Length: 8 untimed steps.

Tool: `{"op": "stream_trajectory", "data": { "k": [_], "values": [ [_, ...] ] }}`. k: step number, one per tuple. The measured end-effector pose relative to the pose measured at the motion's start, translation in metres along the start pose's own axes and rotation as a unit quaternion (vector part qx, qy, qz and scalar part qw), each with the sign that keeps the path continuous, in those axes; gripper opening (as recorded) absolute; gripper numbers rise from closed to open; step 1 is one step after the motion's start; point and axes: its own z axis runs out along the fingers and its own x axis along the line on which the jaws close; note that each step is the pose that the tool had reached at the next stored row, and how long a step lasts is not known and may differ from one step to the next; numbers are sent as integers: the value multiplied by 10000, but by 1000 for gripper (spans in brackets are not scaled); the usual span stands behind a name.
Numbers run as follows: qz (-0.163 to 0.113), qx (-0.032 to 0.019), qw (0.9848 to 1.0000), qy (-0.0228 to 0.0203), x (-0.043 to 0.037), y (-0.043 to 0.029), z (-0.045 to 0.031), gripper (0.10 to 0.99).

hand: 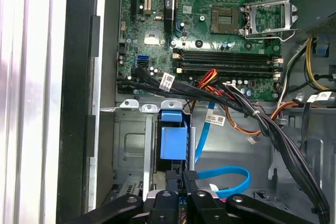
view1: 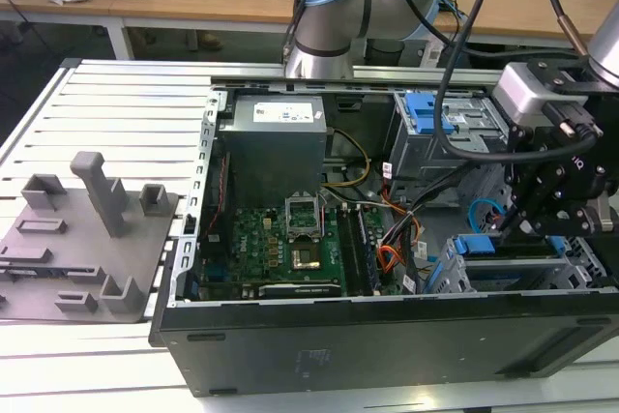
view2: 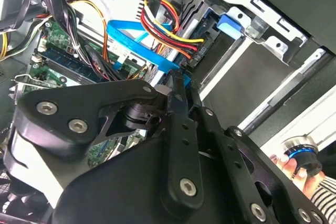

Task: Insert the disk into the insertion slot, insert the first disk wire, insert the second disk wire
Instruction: 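Insert the second disk wire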

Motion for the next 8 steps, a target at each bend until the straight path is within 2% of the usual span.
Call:
{"op": "stream_trajectory", "data": {
  "k": [8],
  "values": [
    [-5, -7, 9999, -101, 12, -15, 46, 161]
  ]
}}
